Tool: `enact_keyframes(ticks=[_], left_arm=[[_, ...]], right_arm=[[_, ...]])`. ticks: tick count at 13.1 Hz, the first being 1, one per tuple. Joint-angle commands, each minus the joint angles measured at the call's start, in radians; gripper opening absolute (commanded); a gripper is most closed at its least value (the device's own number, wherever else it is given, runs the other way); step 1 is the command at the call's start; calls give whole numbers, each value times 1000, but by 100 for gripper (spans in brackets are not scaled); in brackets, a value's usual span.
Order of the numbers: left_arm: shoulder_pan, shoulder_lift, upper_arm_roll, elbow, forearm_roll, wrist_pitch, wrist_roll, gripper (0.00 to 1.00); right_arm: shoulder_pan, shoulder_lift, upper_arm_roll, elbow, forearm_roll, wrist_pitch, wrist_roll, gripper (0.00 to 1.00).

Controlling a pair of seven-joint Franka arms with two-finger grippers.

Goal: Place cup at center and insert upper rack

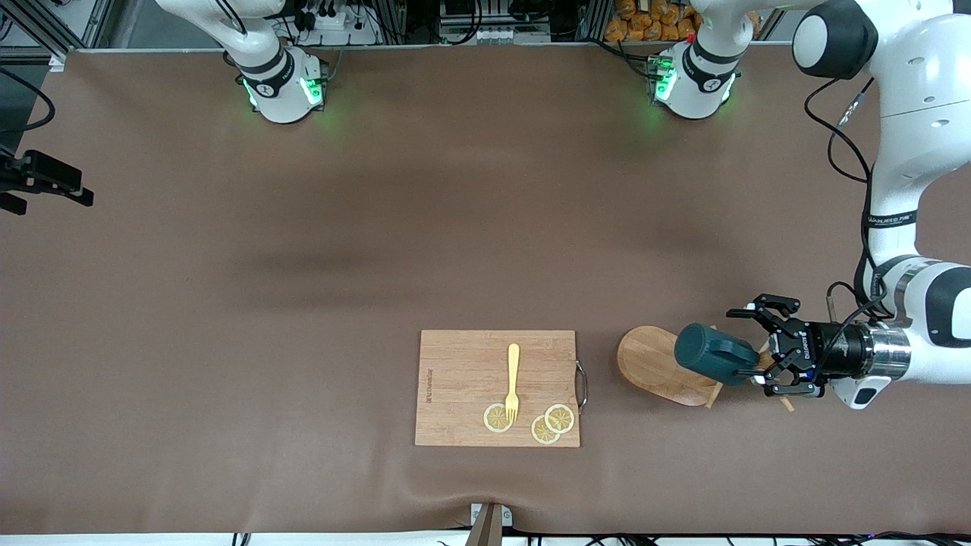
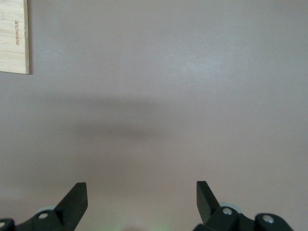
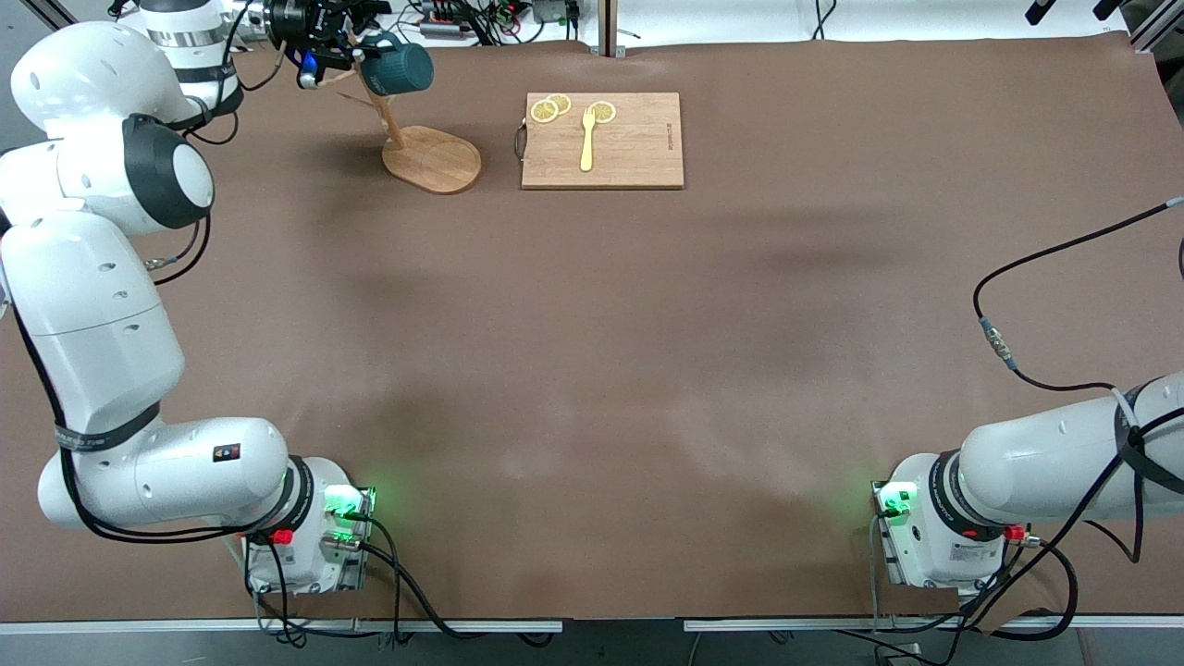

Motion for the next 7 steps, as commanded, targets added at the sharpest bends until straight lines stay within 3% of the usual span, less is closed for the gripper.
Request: enact_keyframes(ticks=[1, 7], left_arm=[[17, -7, -8, 8, -33, -32, 11, 100], [18, -94, 5, 9, -16, -31, 11, 100]], right_arm=[[7, 0, -1, 15, -1, -7, -1, 100], [20, 0, 0, 35, 1, -7, -1, 100]])
